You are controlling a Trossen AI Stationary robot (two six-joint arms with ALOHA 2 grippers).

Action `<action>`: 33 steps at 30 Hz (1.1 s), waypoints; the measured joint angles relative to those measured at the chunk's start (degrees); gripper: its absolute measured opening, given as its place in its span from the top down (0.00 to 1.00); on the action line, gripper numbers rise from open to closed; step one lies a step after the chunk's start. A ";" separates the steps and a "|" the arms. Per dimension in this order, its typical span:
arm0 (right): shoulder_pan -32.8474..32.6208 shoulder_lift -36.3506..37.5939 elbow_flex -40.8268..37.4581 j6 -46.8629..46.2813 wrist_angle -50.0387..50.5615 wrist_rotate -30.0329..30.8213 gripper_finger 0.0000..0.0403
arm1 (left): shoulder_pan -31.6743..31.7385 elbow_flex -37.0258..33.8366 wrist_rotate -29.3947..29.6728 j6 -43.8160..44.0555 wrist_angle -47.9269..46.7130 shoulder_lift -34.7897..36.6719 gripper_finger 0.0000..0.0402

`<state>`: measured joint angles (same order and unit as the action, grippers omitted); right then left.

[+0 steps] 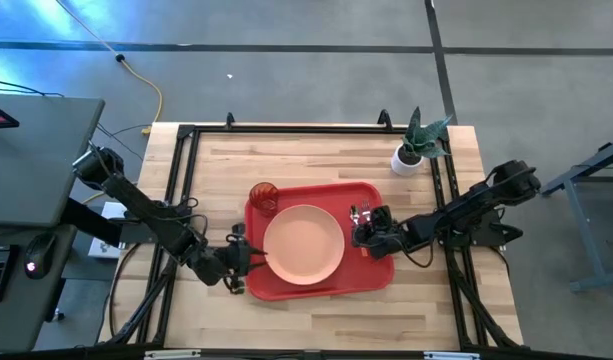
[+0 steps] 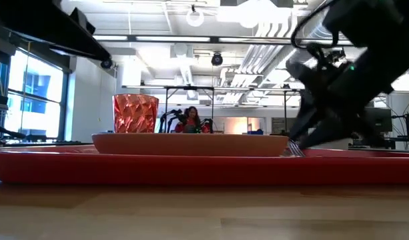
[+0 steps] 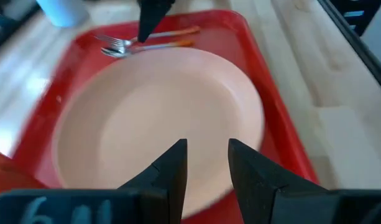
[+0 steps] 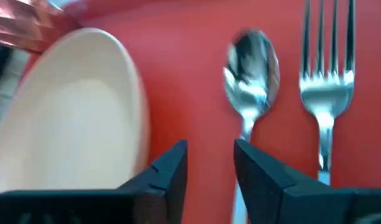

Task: Pick and place plate/cup/fork/spoon on tray
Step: Put the orange spoon on the red serving tray to the left of the orange fork, then return to Home Position

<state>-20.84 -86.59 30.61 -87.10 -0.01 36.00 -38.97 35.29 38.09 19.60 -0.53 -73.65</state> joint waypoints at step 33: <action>15.07 39.04 4.04 91.98 -7.80 -33.14 0.98 | 48.73 -7.78 -28.44 -31.67 28.09 21.77 1.00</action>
<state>-5.77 -47.55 34.65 4.87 -7.81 2.86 9.76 27.51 9.65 -12.08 27.56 -51.88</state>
